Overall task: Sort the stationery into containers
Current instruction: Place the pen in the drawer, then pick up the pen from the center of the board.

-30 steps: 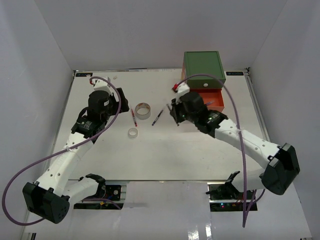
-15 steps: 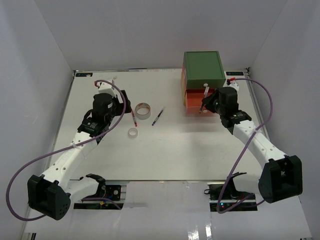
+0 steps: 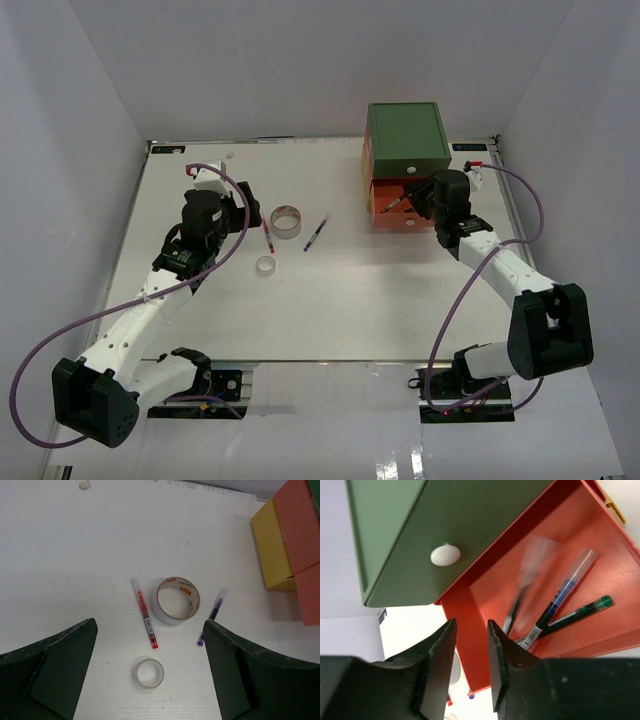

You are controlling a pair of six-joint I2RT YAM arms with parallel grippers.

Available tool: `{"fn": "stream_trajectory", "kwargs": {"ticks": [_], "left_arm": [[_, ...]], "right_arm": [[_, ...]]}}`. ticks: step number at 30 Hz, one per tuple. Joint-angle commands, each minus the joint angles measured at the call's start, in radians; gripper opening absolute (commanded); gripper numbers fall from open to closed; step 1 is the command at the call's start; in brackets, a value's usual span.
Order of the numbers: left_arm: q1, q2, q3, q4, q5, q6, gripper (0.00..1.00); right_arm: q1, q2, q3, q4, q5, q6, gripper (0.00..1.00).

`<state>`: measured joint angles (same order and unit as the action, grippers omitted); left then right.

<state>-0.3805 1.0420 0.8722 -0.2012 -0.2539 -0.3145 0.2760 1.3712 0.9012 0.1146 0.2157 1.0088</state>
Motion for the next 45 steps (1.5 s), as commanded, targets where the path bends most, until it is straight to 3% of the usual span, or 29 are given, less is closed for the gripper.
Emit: {"fn": "stream_trajectory", "kwargs": {"ticks": [1, 3, 9, 14, 20, 26, 37, 45], "left_arm": [[0.006, -0.028, -0.007, 0.017, -0.004, 0.009, 0.98], [0.006, -0.028, -0.007, 0.016, -0.002, 0.011, 0.98], [0.006, -0.030, -0.007, 0.014, -0.007, 0.014, 0.98], [0.006, -0.030, -0.004, 0.013, -0.011, 0.014, 0.98], [0.006, -0.030, -0.006, 0.008, -0.042, 0.014, 0.98], [0.008, -0.030, -0.007, 0.005, -0.067, 0.011, 0.98], [0.008, -0.036, -0.010, 0.006, -0.074, 0.014, 0.98], [0.008, -0.034, -0.012, 0.008, -0.065, 0.012, 0.98]], "right_arm": [[-0.004, 0.012, 0.031, 0.059, 0.034, 0.042, 0.38], [-0.004, 0.022, 0.036, 0.074, 0.008, 0.010, 0.49], [0.028, 0.011, 0.074, 0.060, -0.067, -0.209, 0.64], [0.205, 0.019, 0.194, -0.064, 0.035, -0.433, 0.74], [0.432, 0.149, 0.323, -0.219, 0.160, -0.558, 0.75], [0.529, 0.373, 0.479, -0.311, 0.221, -0.510, 0.74], [0.545, 0.700, 0.740, -0.405, 0.338, -0.431, 0.68], [0.523, 0.792, 0.762, -0.408, 0.340, -0.378, 0.60]]}}
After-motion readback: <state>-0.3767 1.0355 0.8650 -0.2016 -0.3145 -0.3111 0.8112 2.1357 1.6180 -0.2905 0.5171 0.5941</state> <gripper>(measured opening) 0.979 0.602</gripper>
